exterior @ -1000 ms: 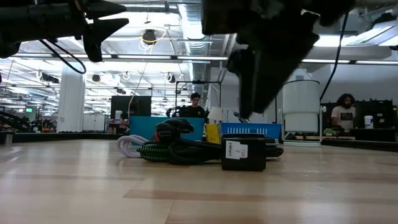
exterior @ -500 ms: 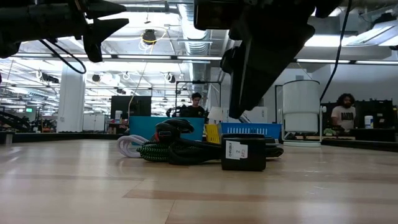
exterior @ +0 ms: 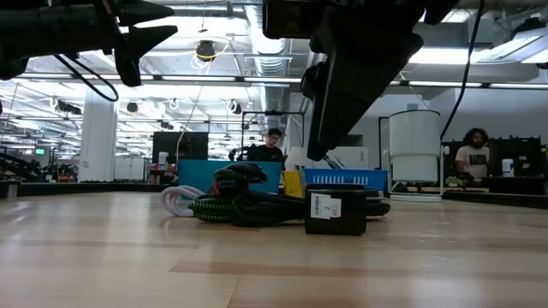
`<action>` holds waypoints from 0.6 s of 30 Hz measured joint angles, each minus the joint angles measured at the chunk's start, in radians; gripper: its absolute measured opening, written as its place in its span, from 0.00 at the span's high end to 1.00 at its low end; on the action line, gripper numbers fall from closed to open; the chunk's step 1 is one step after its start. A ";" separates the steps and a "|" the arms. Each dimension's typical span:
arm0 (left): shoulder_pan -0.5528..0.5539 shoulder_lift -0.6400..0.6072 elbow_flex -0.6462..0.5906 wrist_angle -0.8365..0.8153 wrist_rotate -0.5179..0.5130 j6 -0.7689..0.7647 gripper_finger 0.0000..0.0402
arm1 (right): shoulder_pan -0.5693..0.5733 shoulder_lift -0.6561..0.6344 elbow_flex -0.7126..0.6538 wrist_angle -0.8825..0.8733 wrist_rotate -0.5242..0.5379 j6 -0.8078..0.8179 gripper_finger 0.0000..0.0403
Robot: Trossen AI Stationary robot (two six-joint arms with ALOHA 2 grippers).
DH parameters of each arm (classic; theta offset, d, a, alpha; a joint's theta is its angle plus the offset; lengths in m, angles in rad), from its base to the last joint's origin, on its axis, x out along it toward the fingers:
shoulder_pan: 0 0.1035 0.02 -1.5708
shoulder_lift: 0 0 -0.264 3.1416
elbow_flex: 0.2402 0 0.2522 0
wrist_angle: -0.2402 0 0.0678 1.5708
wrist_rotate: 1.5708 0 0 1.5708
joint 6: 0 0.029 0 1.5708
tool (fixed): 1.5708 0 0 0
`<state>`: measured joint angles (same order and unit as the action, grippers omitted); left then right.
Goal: Pick and place items into bin
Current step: Put the black charger adapter into the yellow bin
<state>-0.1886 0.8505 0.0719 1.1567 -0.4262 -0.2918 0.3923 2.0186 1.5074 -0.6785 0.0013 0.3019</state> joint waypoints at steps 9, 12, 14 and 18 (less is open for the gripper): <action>0.000 0.000 0.000 0.000 0.001 -0.005 0.72 | 0.001 -0.001 -0.066 0.052 -0.003 0.042 0.45; 0.000 0.000 0.000 0.000 0.001 -0.005 0.72 | 0.001 -0.001 -0.099 0.061 -0.007 0.058 0.45; 0.000 0.000 0.000 0.000 0.001 -0.005 0.72 | 0.000 -0.001 -0.121 0.089 -0.017 0.065 0.45; 0.000 0.000 0.000 0.000 0.001 -0.005 0.72 | 0.001 -0.001 -0.132 0.116 -0.030 0.066 0.45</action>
<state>-0.1883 0.8508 0.0719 1.1564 -0.4252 -0.2970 0.3935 2.0178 1.3758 -0.5626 -0.0288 0.3676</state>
